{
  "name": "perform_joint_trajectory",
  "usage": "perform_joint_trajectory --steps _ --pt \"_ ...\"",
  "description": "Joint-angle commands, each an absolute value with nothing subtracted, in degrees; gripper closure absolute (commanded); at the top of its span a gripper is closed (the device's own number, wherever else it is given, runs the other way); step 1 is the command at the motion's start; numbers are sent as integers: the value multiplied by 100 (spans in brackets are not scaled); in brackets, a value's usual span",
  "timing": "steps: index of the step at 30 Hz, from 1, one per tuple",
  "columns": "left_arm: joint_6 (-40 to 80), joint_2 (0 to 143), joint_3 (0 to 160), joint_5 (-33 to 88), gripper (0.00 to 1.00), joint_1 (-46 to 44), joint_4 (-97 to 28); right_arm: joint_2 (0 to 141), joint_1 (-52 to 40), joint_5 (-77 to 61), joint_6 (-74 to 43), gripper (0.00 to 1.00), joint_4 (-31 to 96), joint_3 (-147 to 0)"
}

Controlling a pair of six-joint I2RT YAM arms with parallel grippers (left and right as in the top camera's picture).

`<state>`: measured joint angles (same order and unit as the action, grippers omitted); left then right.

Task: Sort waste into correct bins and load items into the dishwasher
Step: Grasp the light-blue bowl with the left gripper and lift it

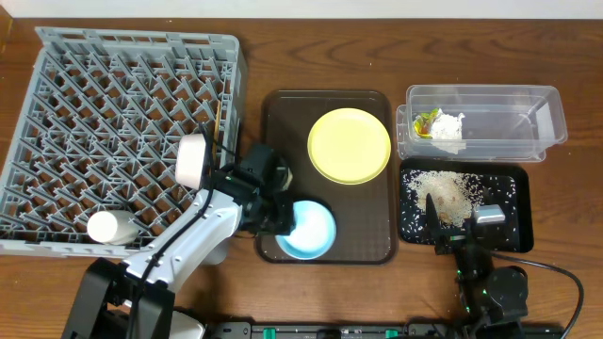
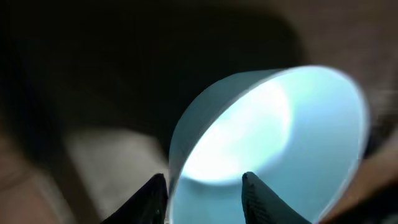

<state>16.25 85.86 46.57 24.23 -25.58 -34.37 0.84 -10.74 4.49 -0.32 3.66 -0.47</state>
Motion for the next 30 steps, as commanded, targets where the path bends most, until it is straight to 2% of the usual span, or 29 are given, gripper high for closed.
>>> perform_joint_trajectory --steps 1,12,13,15,17,18,23,27,30 --pt "1522 8617 4672 3033 59 -2652 -3299 60 -1011 440 30 1 384 -32" --pt "1531 9476 4523 3297 60 -2683 -3155 62 -1011 440 30 1 384 -32" --pt "1529 9585 4523 3413 64 -2681 -3096 60 -1011 440 30 1 384 -32" --pt "1531 9706 4525 3553 78 -2676 -3020 60 -1011 440 30 1 384 -32" --pt "1531 9682 4552 3671 81 -2657 -2995 62 -1011 440 30 1 384 -32" --pt "1531 9653 4584 3734 87 -2637 -2985 60 -1011 440 30 1 384 -32" --pt "1527 9282 5116 4047 92 -2412 -3312 60 -1011 440 30 1 384 -32" --pt "1525 8792 5933 3194 92 -1986 -4160 60 -1011 440 30 1 384 -32" --pt "1527 8407 6584 1500 92 -1621 -4943 60 -1011 440 30 1 384 -32"
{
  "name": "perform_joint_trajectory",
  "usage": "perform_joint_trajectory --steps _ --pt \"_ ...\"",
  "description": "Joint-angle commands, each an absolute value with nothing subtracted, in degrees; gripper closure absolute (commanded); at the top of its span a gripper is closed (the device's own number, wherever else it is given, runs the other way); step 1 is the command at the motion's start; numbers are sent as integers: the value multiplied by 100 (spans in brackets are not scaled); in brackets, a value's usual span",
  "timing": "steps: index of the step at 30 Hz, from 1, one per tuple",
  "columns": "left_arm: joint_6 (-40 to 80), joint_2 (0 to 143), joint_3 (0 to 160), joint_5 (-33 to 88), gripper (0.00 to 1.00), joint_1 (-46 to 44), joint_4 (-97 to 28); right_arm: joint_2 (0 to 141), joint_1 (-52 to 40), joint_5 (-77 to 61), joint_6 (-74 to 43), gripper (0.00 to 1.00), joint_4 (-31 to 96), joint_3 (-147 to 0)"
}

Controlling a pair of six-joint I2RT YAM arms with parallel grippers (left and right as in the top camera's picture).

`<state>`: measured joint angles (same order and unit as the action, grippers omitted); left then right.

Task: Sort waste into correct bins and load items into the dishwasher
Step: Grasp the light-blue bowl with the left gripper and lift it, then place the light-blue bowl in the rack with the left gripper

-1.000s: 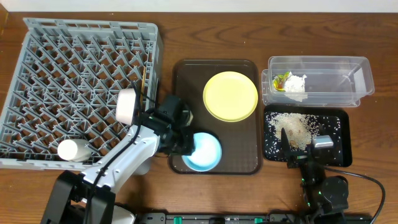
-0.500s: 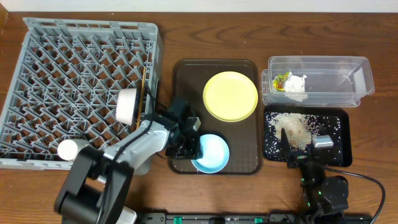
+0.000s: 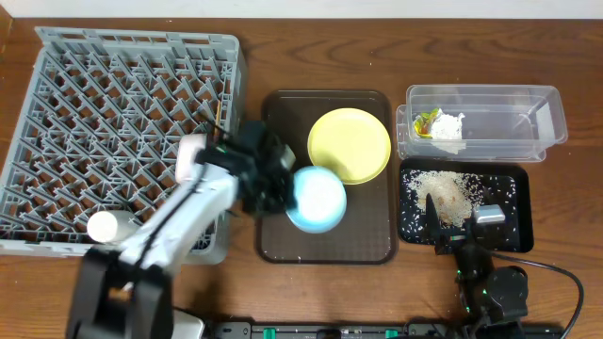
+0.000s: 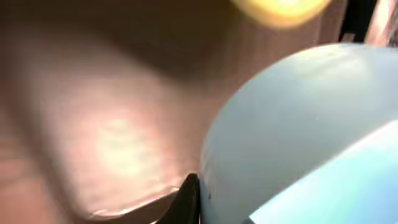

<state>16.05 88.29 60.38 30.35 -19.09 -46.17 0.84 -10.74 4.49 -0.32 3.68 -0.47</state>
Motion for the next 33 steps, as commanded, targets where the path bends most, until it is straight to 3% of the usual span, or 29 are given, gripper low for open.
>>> perform_joint_trajectory --steps 1,8,12,21,33 --pt "1529 8309 6720 1002 92 -1538 -5087 60 -1011 440 30 1 384 -32" --pt "1446 7734 7096 -3074 92 -965 -5076 60 -1011 440 30 1 384 -32" --pt "1068 7883 7091 -4718 92 -757 -4797 60 -1011 440 30 1 384 -32" --pt "165 8910 7072 -6073 92 -440 -3795 62 -1011 440 30 1 384 -32" --pt "176 10213 7072 -7059 92 -502 -3715 60 -1011 440 30 1 384 -32"
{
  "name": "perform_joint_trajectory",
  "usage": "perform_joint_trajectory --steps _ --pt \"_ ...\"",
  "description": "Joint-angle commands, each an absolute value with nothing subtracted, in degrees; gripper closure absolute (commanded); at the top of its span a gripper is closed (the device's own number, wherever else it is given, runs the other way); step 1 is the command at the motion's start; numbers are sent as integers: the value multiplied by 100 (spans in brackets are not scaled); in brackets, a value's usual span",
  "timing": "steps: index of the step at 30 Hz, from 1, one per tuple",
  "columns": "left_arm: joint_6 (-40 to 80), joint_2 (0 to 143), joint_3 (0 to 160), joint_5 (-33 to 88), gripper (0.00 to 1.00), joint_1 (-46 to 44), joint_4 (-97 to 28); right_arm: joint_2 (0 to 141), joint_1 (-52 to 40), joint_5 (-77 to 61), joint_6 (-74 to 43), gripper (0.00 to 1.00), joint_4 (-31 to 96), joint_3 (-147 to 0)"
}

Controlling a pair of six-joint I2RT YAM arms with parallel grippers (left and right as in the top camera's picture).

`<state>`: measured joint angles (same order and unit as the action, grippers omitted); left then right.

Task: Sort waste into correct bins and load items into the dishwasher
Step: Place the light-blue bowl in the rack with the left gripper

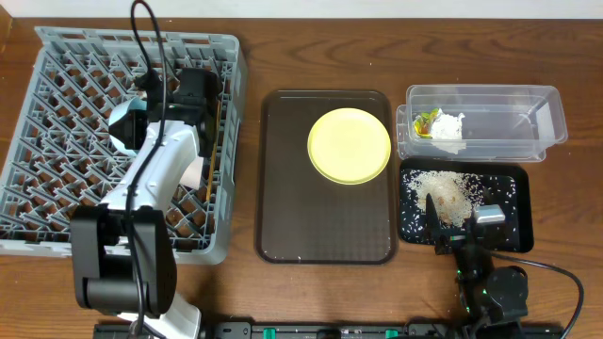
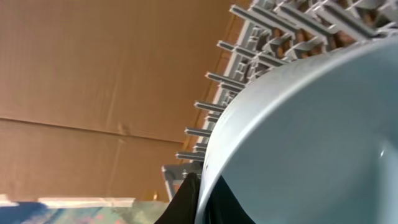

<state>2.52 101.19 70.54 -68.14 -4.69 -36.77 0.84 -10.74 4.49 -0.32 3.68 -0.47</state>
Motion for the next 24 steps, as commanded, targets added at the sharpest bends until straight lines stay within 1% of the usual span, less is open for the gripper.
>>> perform_joint_trajectory --steps 1,6,9,12,13,16,17,18,24 --pt "174 10213 7072 -7076 92 -563 -3721 60 -1011 440 30 1 386 -32" --pt "176 10210 7072 -7161 92 -915 -3905 60 -1011 440 30 1 384 -32" --pt "390 10210 7070 -7159 92 -1092 -4198 60 -1011 440 30 1 384 -32" --pt "755 10210 7070 -7102 83 -1192 -4661 60 -1011 440 30 1 384 -32" --pt "961 10210 7070 -7096 74 -1210 -4842 60 -1011 440 30 1 384 -32" --pt "1411 10147 7076 -7061 62 -1313 -5277 60 -1011 440 30 1 384 -32" --pt "1511 10082 7085 -6938 56 -1380 -5354 60 -1011 440 30 1 384 -32" --pt "1535 9974 7122 -6654 53 -1485 -5413 60 -1011 440 30 1 384 -32" --pt "1540 9004 7319 -5004 47 -2290 -5452 60 -1011 440 30 1 384 -32"
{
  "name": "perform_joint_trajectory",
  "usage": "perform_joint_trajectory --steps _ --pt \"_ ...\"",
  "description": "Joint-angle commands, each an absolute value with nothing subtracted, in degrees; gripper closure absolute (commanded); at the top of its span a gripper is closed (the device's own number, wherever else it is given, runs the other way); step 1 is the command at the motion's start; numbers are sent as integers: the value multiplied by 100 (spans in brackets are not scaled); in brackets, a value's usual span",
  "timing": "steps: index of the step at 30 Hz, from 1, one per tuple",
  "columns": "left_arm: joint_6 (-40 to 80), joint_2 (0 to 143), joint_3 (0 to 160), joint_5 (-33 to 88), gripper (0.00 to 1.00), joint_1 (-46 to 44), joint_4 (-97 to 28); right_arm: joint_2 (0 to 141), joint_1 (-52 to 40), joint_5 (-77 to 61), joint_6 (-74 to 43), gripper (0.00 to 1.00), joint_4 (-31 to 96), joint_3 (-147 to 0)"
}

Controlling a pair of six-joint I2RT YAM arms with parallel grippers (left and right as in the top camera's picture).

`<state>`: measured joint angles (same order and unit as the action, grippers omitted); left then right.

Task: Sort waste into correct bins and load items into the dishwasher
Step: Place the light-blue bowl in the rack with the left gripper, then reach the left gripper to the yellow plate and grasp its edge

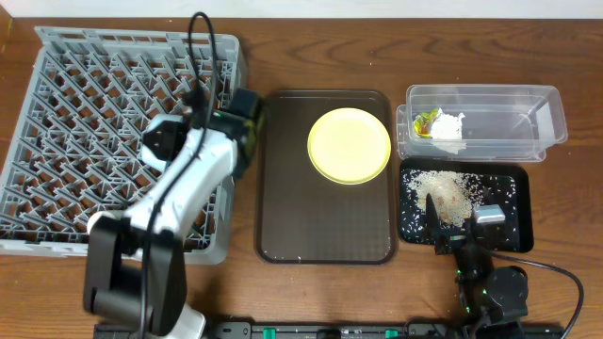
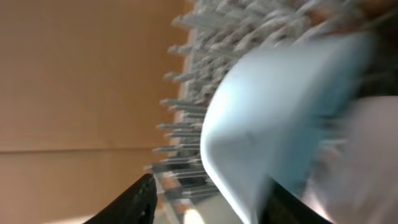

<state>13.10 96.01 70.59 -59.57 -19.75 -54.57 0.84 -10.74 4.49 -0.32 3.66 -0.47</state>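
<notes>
The light blue bowl (image 2: 273, 106) shows blurred in the left wrist view, standing on edge among the tines of the grey dish rack (image 1: 75, 94). My left gripper (image 2: 208, 185) is open, its fingers spread to either side of the bowl's lower rim. In the overhead view my left gripper (image 1: 240, 111) is over the rack's right edge, and the arm hides the bowl. A yellow plate (image 1: 349, 145) lies on the brown tray (image 1: 283, 235). My right gripper (image 1: 438, 218) rests low at the black tray (image 1: 513, 221); its jaws cannot be made out.
A clear plastic bin (image 1: 499, 118) at the back right holds some wrappers and paper (image 1: 443, 124). The black tray in front of it carries scattered food scraps (image 1: 450, 196). The rack fills the table's left side.
My left gripper was shut on the bowl over the rack's upper middle. Now its fingers are spread apart, the bowl sits in the rack, and the gripper is at the rack's right edge.
My left gripper gripped the blue bowl's rim on the brown tray beside the yellow plate. Then it held the bowl lifted over the tray, then over the rack. Now the bowl stands in the rack and the fingers are open. The right arm has stayed still.
</notes>
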Motion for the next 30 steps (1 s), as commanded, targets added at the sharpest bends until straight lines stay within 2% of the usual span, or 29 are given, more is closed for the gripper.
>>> perform_joint_trajectory --steps 1,7,11,15,20,30 --pt "1540 8831 7321 -4622 47 -2412 -5400 60 -1011 440 30 1 384 -32" --pt "2357 8307 7303 -1011 47 -2810 -4727 60 -1011 440 30 1 384 -32" --pt "2543 8626 7094 698 47 -2810 -3780 60 -1011 440 30 1 384 -32" --pt "2783 9295 7039 871 47 -2805 -3363 60 -1011 440 30 1 384 -32" --pt "2862 10167 7039 1789 48 -2808 -2683 60 -1011 440 30 1 384 -32" --pt "3135 11174 7039 1925 48 -2805 -2504 60 -1011 440 30 1 384 -32"
